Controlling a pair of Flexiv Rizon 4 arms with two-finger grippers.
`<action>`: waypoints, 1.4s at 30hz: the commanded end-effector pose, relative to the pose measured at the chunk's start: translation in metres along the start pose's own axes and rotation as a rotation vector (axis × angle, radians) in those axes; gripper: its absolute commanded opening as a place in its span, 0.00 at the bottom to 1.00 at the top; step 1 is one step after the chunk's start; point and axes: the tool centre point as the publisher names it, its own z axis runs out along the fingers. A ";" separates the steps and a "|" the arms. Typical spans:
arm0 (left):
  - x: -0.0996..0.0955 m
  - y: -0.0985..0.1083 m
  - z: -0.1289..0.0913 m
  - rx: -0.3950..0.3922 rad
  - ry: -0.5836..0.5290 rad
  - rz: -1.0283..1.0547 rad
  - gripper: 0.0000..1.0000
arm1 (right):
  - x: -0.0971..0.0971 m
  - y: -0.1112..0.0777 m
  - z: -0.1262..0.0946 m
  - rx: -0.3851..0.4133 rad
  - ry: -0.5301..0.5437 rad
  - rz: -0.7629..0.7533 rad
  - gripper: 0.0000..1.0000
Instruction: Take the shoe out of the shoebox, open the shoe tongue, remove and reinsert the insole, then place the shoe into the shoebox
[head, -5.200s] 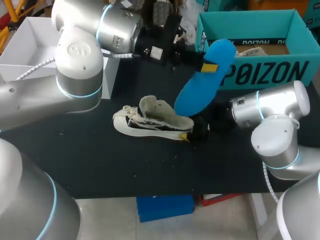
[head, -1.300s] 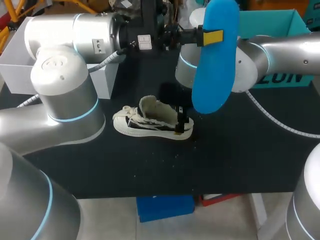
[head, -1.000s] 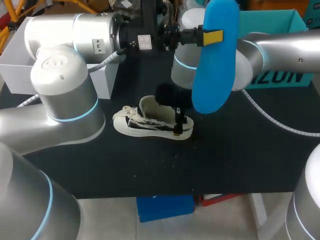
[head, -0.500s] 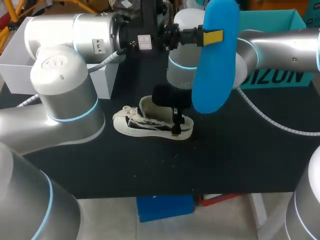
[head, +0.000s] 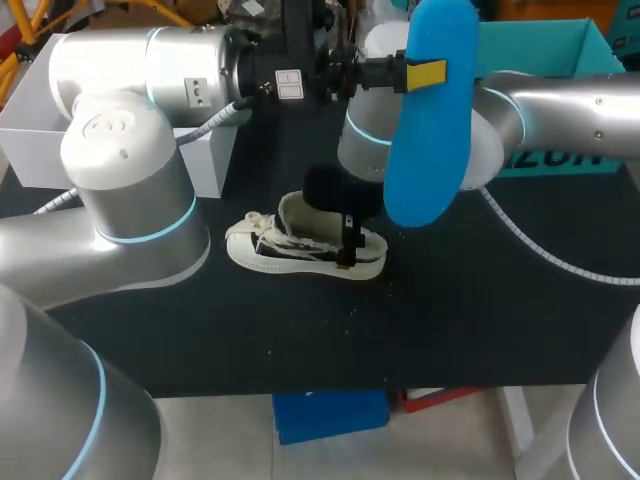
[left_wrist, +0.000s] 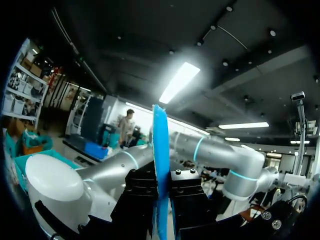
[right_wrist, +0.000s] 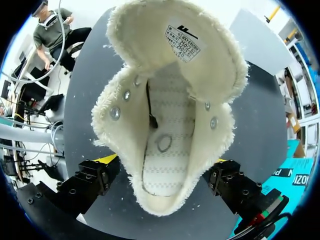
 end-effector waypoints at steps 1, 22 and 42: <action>0.000 0.001 0.002 0.000 -0.004 0.001 0.00 | 0.005 -0.009 -0.001 -0.115 -0.042 0.028 1.00; 0.000 0.001 0.002 0.000 -0.004 0.001 0.00 | -0.003 0.002 0.003 -0.694 -0.228 0.114 1.00; 0.000 0.001 0.002 0.000 -0.004 0.001 0.00 | -0.005 -0.017 0.003 -0.765 -0.189 0.053 1.00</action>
